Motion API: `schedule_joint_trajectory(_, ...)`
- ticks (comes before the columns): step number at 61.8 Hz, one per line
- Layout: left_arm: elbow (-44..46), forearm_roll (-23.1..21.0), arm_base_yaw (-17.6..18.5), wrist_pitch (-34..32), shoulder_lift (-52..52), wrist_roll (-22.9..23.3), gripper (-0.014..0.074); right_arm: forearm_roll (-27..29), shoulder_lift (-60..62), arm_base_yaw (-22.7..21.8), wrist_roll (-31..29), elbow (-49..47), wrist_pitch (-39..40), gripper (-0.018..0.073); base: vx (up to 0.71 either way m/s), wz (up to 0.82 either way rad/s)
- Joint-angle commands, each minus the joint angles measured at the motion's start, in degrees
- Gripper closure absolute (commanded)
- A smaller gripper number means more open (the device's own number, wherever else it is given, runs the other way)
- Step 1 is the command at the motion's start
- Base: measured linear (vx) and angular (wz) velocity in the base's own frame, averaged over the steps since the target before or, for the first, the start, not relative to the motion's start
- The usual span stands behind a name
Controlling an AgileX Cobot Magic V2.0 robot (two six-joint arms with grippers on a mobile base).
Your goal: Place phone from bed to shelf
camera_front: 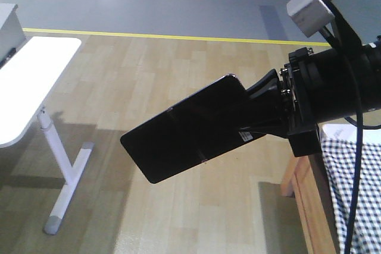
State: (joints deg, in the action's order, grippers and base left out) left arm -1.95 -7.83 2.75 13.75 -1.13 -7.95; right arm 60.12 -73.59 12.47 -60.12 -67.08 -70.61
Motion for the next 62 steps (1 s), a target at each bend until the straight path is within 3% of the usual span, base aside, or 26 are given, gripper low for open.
schedule_joint_trajectory(1,-0.16,-0.51,0.23,-4.27,-0.25,0.22,0.0596,5.29,1.77,-0.3,-0.24,-1.5,-3.25,0.0561,0.18,0.23)
schedule_joint_trajectory(62,-0.16,-0.51,0.23,-4.27,-0.25,0.22,0.0596,5.29,1.77,-0.3,-0.24,-1.5,-3.25,0.0561,0.15,0.36)
